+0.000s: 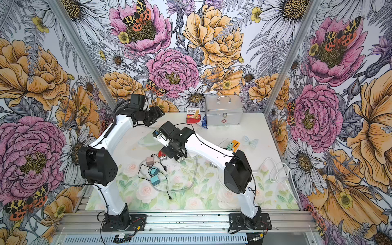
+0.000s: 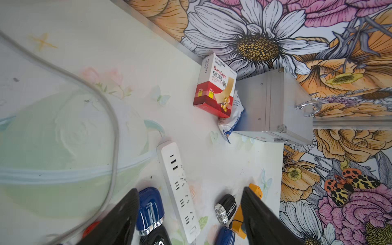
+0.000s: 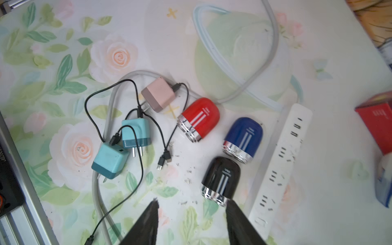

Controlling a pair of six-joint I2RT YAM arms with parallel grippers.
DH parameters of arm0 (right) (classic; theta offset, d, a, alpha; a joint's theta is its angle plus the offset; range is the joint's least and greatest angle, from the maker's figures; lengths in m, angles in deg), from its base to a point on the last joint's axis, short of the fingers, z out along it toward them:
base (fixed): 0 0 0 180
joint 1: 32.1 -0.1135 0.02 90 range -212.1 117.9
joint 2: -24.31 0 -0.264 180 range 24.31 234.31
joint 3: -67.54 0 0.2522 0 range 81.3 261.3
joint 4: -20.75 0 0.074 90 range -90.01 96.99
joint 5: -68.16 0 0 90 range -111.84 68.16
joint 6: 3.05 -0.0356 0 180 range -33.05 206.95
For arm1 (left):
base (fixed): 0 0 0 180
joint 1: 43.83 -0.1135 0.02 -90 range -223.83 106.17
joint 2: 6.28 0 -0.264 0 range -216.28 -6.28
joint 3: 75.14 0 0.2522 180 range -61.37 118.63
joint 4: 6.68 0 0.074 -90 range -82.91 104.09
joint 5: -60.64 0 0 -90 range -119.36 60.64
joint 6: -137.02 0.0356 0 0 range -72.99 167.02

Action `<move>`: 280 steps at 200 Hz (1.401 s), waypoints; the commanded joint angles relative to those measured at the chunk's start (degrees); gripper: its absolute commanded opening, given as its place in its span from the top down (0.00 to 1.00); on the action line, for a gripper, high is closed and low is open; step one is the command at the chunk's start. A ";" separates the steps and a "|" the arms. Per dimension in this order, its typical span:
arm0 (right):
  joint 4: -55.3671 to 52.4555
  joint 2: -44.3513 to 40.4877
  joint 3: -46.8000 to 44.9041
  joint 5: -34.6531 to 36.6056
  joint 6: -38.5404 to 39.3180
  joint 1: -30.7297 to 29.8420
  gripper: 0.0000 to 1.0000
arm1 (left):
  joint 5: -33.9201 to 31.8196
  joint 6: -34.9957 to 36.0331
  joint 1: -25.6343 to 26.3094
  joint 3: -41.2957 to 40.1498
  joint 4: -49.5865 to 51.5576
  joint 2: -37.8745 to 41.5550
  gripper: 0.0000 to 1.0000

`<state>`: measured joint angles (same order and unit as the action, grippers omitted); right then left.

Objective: Unplug the electric shaver
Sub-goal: Place the plug at the center of the board, then move the socket to the center of the board.

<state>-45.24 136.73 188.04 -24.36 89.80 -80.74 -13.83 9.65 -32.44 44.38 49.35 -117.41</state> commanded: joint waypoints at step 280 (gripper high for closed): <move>0.02 -13.77 -29.92 12.15 -52.97 32.73 0.50 | 9.25 7.13 10.76 16.88 0.43 -19.83 0.24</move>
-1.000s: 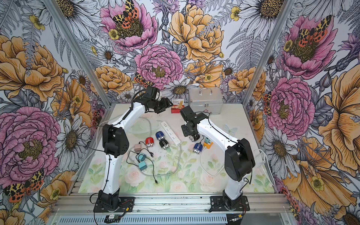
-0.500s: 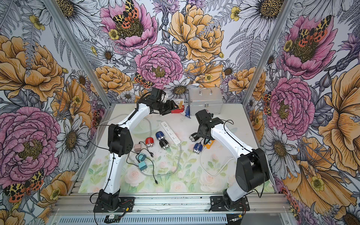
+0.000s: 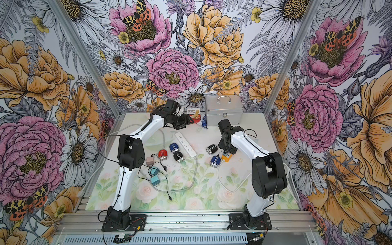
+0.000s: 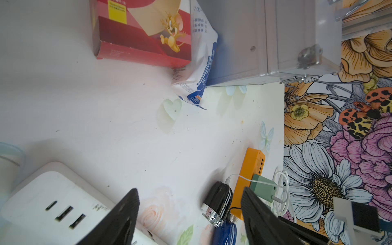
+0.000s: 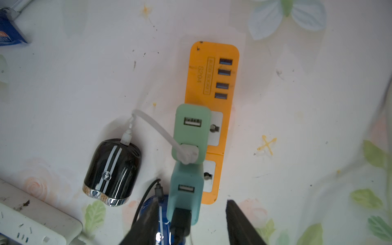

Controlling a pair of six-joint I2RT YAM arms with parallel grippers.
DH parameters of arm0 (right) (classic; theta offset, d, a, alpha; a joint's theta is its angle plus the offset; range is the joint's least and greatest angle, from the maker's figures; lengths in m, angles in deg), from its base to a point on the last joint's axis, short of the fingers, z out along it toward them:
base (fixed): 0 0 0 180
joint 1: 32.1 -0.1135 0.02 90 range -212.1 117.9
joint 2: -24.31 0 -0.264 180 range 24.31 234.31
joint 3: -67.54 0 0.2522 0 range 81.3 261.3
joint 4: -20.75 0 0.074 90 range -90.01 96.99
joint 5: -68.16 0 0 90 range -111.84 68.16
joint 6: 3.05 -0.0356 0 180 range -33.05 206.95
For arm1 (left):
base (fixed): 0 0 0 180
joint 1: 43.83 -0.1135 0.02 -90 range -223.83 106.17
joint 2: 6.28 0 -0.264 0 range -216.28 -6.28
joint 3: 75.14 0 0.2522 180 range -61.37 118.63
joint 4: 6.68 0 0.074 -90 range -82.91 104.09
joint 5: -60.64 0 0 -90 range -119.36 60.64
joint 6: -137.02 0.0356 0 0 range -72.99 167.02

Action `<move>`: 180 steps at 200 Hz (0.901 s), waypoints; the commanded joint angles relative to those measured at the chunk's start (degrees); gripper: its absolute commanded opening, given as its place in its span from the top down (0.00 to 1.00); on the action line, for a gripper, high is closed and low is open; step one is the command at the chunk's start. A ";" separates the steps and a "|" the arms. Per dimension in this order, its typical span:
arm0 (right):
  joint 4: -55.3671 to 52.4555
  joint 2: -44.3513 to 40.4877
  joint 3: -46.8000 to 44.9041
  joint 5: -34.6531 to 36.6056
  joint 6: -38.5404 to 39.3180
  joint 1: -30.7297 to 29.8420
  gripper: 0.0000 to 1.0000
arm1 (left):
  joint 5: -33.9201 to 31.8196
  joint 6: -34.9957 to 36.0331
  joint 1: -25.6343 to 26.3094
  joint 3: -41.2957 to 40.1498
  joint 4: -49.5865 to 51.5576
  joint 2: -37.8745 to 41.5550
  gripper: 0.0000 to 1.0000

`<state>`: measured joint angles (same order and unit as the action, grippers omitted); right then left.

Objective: Unplug the electric shaver
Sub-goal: Move the socket to the center of the board.

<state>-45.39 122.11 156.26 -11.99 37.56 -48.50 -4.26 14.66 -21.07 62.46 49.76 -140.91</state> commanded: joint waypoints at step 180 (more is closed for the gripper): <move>0.17 5.91 1.19 -6.76 10.23 0.28 0.85 | -0.58 2.92 -1.55 -4.69 -0.02 6.05 0.23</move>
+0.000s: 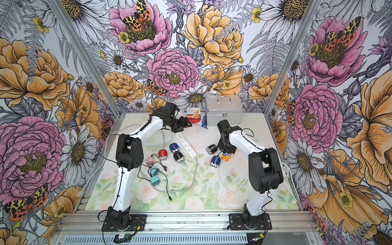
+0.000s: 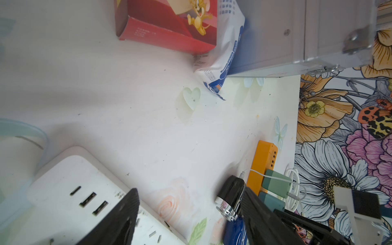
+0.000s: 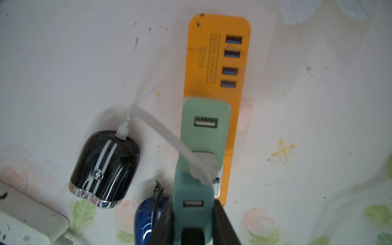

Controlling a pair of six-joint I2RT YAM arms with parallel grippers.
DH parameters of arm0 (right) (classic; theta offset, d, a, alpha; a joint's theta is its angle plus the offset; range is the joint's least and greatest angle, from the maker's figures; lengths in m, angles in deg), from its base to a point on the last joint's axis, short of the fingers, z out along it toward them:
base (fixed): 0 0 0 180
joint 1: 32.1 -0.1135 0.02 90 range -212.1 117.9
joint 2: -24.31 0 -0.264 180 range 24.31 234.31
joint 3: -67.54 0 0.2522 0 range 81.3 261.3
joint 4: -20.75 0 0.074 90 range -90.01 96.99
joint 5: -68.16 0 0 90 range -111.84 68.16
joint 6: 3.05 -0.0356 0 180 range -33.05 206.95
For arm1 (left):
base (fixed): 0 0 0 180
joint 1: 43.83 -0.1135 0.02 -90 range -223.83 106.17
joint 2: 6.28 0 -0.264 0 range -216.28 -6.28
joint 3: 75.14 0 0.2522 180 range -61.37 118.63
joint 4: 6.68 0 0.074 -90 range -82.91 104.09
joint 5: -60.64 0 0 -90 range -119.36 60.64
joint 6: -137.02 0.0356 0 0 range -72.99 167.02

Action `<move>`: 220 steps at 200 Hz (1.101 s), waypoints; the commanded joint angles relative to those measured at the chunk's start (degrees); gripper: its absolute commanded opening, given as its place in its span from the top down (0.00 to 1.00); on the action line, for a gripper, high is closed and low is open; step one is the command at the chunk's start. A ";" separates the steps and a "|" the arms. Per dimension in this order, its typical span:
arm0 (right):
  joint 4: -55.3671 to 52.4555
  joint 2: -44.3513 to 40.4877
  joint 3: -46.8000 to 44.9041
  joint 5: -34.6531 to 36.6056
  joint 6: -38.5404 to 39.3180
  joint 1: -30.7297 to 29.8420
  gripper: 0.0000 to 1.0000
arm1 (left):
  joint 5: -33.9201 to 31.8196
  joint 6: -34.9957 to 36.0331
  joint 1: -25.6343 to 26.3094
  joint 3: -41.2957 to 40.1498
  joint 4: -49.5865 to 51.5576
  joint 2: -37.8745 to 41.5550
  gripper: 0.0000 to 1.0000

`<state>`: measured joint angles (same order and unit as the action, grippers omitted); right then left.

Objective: Unplug the electric shaver
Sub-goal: Move the socket to the center of the board.

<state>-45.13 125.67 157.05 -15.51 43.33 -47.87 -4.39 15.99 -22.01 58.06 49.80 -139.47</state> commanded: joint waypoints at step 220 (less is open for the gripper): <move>-1.32 3.49 5.55 -10.20 27.07 -12.89 0.85 | -0.58 6.14 8.85 -4.27 0.02 -0.99 0.24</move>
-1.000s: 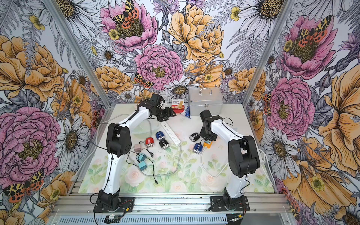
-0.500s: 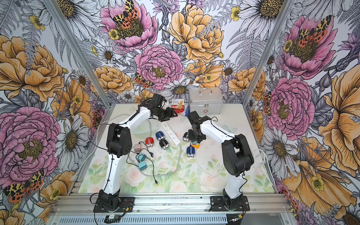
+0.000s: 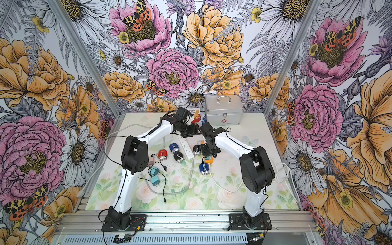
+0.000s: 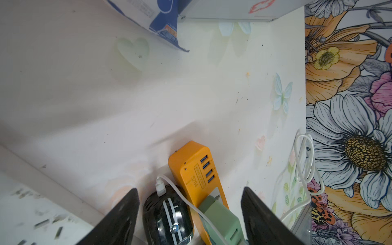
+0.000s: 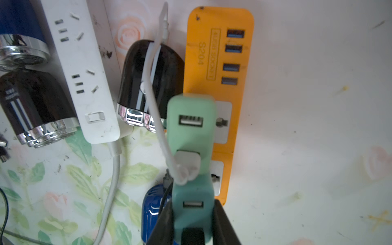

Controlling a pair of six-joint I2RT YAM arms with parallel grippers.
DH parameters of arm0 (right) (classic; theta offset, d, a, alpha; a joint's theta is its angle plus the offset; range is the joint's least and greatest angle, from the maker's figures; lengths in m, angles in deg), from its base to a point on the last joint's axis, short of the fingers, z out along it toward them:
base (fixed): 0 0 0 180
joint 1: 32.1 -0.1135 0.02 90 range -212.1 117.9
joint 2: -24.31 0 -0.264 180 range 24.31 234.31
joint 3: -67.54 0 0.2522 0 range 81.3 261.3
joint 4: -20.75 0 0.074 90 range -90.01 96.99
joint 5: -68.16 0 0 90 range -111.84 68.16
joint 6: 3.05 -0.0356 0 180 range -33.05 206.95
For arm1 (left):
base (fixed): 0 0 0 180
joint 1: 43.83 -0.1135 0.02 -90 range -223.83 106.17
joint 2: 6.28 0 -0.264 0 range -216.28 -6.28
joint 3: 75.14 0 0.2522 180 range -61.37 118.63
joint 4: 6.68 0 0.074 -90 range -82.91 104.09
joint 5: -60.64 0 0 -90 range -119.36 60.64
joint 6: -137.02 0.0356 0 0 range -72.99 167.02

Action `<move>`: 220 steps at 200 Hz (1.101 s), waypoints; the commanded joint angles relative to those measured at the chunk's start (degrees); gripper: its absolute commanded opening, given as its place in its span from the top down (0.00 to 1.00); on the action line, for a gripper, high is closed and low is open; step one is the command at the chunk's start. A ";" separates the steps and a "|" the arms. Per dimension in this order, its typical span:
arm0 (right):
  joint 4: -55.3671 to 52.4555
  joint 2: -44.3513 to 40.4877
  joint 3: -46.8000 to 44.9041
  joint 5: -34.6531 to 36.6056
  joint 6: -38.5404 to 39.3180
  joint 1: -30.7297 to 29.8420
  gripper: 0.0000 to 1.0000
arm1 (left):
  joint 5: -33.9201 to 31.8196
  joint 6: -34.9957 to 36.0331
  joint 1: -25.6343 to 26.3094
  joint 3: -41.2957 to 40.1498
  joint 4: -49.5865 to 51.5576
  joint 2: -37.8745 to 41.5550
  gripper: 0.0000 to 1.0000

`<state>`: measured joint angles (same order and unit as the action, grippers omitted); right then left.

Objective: Unplug the electric shaver
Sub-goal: Move the socket to the center of the board, then remove the plug from the socket.

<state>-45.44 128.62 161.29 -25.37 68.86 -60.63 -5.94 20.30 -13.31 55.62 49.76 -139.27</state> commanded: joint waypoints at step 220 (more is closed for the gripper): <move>-1.86 -1.46 4.79 3.52 1.62 -0.47 0.89 | -4.35 3.90 3.07 -0.88 5.06 -7.81 0.24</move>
<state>-47.12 129.14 162.95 -24.03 70.11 -60.70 -7.51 22.57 -10.67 54.24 52.69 -144.06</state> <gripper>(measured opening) 0.267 0.761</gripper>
